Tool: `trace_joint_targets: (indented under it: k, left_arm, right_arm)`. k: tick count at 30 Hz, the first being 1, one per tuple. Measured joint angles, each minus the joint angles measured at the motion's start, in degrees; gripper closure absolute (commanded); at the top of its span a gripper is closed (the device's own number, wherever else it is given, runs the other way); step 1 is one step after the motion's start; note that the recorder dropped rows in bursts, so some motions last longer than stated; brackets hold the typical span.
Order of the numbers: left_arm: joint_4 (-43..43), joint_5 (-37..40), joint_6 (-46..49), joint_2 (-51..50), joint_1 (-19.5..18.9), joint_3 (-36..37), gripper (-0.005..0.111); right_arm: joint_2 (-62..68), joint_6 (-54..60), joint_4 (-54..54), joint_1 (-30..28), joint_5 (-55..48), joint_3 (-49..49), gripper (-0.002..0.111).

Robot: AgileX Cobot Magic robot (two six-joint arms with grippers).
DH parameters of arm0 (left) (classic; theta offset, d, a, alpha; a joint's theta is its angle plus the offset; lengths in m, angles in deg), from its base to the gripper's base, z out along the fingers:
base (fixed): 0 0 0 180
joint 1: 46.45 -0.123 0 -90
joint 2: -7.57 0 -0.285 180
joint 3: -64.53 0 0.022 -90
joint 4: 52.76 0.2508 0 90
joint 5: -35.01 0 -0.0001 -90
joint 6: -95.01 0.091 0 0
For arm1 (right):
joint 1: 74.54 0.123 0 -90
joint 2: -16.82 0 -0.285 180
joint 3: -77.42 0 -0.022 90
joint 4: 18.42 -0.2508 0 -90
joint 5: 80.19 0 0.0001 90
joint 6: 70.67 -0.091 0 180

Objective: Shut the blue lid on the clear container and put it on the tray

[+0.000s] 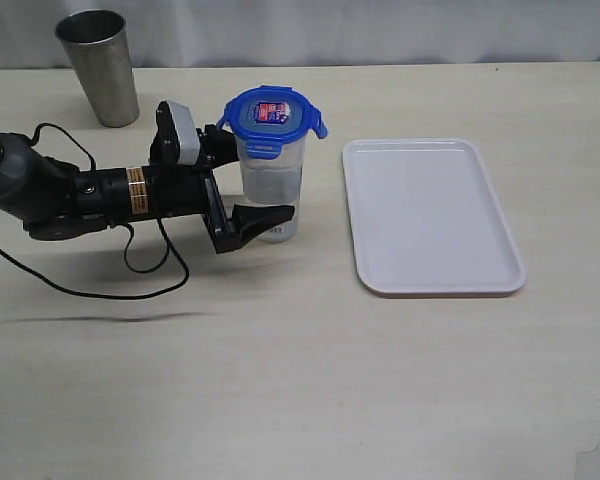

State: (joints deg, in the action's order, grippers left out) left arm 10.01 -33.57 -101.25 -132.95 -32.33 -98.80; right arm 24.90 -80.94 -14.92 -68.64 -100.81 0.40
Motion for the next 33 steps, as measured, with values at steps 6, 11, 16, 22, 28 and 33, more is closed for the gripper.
trace_joint_targets:
  k: [6,11,16,22,28,33]
  left_arm:
    - [0.00,-0.11,0.00,0.00,0.00,0.00,0.010]
    - [0.00,-0.45,0.00,0.00,0.00,0.00,0.010]
    - [0.00,-0.57,0.00,0.00,0.00,0.00,0.010]
    - [0.00,-0.76,0.00,0.00,0.14,0.00,0.010]
    - [-3.47,-0.76,1.07,0.00,3.27,0.00,0.010]
    - [-4.10,-0.76,1.15,0.00,3.27,0.00,0.010]
  right_arm:
    - [0.00,0.00,0.00,0.00,0.00,0.00,0.104]
    - [0.00,0.00,0.00,0.00,0.00,0.00,0.104]
    - [0.00,0.00,0.00,0.00,0.15,0.00,0.104]
    - [0.00,0.00,1.02,0.00,13.71,0.00,0.104]
    - [0.00,0.00,1.12,0.00,15.44,0.00,0.104]
    - [0.00,0.00,-5.07,0.00,16.01,0.00,0.104]
